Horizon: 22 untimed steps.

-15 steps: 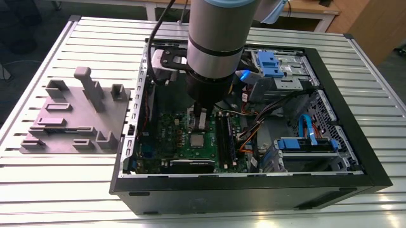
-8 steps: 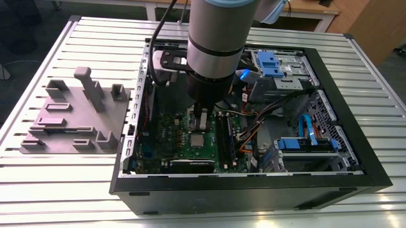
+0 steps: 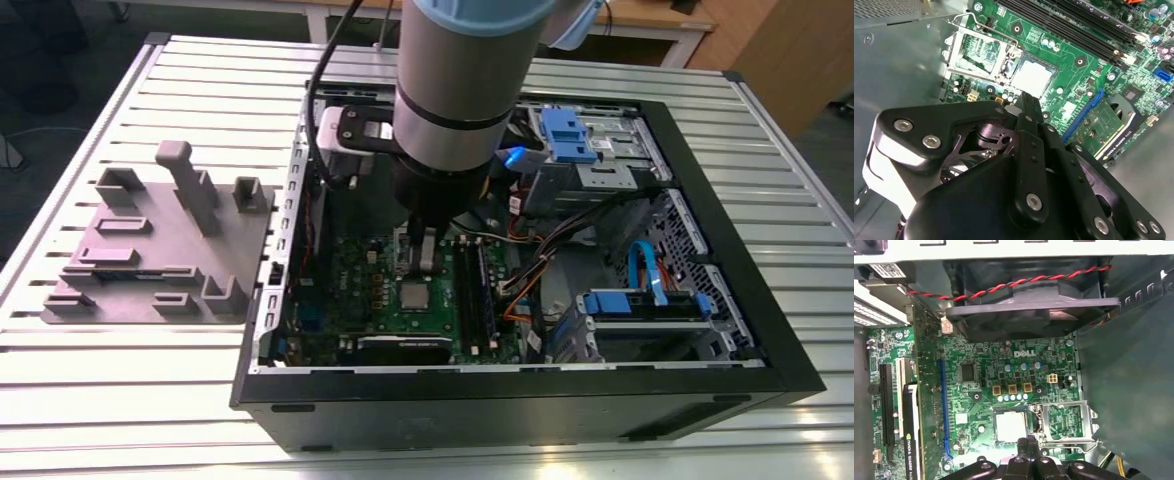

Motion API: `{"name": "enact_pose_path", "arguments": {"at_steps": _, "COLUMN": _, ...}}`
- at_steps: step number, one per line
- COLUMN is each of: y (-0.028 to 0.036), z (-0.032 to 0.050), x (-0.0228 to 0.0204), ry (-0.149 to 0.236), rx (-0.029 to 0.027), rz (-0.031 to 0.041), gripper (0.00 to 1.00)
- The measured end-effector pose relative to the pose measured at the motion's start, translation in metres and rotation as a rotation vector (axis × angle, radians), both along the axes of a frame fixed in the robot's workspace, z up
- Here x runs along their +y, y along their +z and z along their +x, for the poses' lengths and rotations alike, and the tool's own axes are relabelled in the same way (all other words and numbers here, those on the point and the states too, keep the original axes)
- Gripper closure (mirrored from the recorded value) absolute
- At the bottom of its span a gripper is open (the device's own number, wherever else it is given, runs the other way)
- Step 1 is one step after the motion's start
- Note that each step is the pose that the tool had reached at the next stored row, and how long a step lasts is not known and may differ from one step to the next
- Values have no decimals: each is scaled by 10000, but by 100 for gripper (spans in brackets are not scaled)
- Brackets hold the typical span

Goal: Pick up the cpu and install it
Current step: 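Close the cpu cover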

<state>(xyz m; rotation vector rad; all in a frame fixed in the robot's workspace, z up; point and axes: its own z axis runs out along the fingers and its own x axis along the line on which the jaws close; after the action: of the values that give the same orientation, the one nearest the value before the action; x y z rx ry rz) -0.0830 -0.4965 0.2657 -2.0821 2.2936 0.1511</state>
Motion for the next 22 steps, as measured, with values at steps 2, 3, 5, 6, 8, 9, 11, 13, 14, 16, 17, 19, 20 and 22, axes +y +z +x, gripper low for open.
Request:
{"name": "enact_pose_path", "arguments": {"at_steps": 2, "y": -4, "z": 10, "x": -2, "ry": -18, "rx": 23, "rz": 11, "gripper": 90}}
{"name": "enact_pose_path", "arguments": {"at_steps": 3, "y": -6, "z": 14, "x": -3, "ry": -35, "rx": 35, "rz": 11, "gripper": 90}}
{"name": "enact_pose_path", "arguments": {"at_steps": 5, "y": -14, "z": 15, "x": -3, "ry": -112, "rx": 47, "rz": 13, "gripper": 90}}
{"name": "enact_pose_path", "arguments": {"at_steps": 6, "y": -19, "z": 16, "x": -3, "ry": -206, "rx": 47, "rz": 14, "gripper": 90}}
{"name": "enact_pose_path", "arguments": {"at_steps": 8, "y": -28, "z": 17, "x": -3, "ry": -513, "rx": 48, "rz": 12, "gripper": 90}}
{"name": "enact_pose_path", "arguments": {"at_steps": 9, "y": -34, "z": 17, "x": -1, "ry": -640, "rx": 47, "rz": 15, "gripper": 90}}
{"name": "enact_pose_path", "arguments": {"at_steps": 11, "y": -37, "z": 19, "x": -2, "ry": -704, "rx": 48, "rz": 12, "gripper": 90}}
{"name": "enact_pose_path", "arguments": {"at_steps": 13, "y": -37, "z": 19, "x": -2, "ry": -705, "rx": 48, "rz": 12, "gripper": 90}}
{"name": "enact_pose_path", "arguments": {"at_steps": 14, "y": -38, "z": 19, "x": -2, "ry": -705, "rx": 47, "rz": 13, "gripper": 90}}
{"name": "enact_pose_path", "arguments": {"at_steps": 16, "y": -38, "z": 20, "x": -2, "ry": -704, "rx": 47, "rz": 14, "gripper": 90}}
{"name": "enact_pose_path", "arguments": {"at_steps": 17, "y": -38, "z": 20, "x": -2, "ry": -704, "rx": 47, "rz": 13, "gripper": 90}}
{"name": "enact_pose_path", "arguments": {"at_steps": 19, "y": -39, "z": 22, "x": -2, "ry": -704, "rx": 48, "rz": 14, "gripper": 90}}
{"name": "enact_pose_path", "arguments": {"at_steps": 20, "y": -40, "z": 33, "x": -1, "ry": -703, "rx": 47, "rz": 17, "gripper": 90}}
{"name": "enact_pose_path", "arguments": {"at_steps": 22, "y": -40, "z": 77, "x": -1, "ry": -704, "rx": 57, "rz": 14, "gripper": 90}}
